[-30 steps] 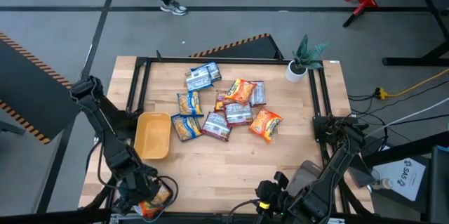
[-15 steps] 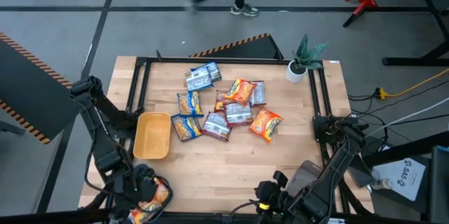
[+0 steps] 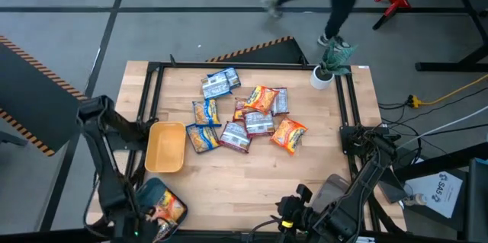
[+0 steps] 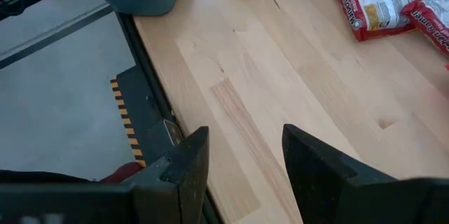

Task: Sort Maruchan noodles
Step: Put the orange noodle pack into the blue bin

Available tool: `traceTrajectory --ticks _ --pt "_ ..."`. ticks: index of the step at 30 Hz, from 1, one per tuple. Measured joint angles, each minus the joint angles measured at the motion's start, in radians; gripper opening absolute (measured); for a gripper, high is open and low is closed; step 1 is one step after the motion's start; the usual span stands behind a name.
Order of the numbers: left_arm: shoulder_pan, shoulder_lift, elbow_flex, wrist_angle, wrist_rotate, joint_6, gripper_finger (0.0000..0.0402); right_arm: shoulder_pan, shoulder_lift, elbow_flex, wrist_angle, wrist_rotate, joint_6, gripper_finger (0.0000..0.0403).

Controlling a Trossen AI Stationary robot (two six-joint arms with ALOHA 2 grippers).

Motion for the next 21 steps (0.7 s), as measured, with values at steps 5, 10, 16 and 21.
traceTrajectory --ticks 5,10,16,21 --pt "0.004 0.092 0.000 -0.041 0.013 0.055 0.0002 0.000 0.000 0.000 -0.001 -0.001 -0.001 0.0166" --pt "0.003 0.109 0.000 -0.127 -0.083 0.110 0.0001 0.000 0.000 0.000 -0.003 -0.002 -0.004 0.0166" --pt "0.046 0.111 -0.036 -0.141 -0.072 0.144 0.0001 -0.002 0.000 0.000 0.000 -0.003 -0.004 0.0166" --pt "0.079 0.058 0.006 -0.149 -0.059 0.043 0.0001 -0.002 0.000 0.000 0.000 -0.009 -0.001 0.0166"
